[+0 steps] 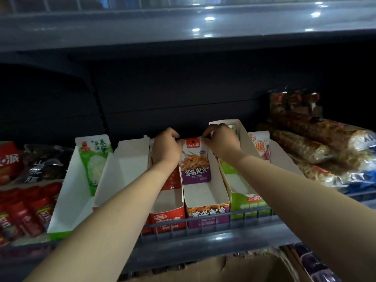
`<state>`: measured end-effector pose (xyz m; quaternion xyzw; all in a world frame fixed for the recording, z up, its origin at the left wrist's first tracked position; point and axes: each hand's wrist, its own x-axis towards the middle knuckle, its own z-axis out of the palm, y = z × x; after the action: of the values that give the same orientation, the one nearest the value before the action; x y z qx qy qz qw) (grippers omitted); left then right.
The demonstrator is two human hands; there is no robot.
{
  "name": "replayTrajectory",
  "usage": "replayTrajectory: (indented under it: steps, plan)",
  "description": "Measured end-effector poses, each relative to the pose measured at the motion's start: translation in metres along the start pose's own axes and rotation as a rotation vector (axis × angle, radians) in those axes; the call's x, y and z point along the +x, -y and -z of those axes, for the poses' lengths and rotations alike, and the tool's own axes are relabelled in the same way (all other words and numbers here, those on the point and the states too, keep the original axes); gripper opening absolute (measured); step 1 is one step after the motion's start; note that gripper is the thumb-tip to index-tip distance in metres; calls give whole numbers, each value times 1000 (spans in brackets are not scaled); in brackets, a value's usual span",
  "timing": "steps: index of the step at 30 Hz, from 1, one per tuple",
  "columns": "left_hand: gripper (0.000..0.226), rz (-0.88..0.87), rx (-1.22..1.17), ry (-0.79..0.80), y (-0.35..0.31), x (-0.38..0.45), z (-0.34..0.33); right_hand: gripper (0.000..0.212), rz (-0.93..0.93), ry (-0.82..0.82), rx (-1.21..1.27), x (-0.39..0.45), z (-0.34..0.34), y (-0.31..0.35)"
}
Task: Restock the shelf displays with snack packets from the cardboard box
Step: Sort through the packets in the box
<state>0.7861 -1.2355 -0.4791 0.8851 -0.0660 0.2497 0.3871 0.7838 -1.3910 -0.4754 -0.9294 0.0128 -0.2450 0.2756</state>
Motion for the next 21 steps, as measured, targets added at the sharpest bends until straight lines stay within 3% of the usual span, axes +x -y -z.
replayTrajectory:
  steps: [10, 16, 21]
  plan:
    - [28, -43, -133, 20, -5, -21, 11, 28, 38, -56, -11, -23, 10, 5]
    - [28, 15, -282, 113, -25, -67, 40, 21, 106, -108, 160, -80, 35, 25]
    - [24, 33, -367, 193, -27, -131, 64, 16, 97, 3, 266, -153, 47, 33]
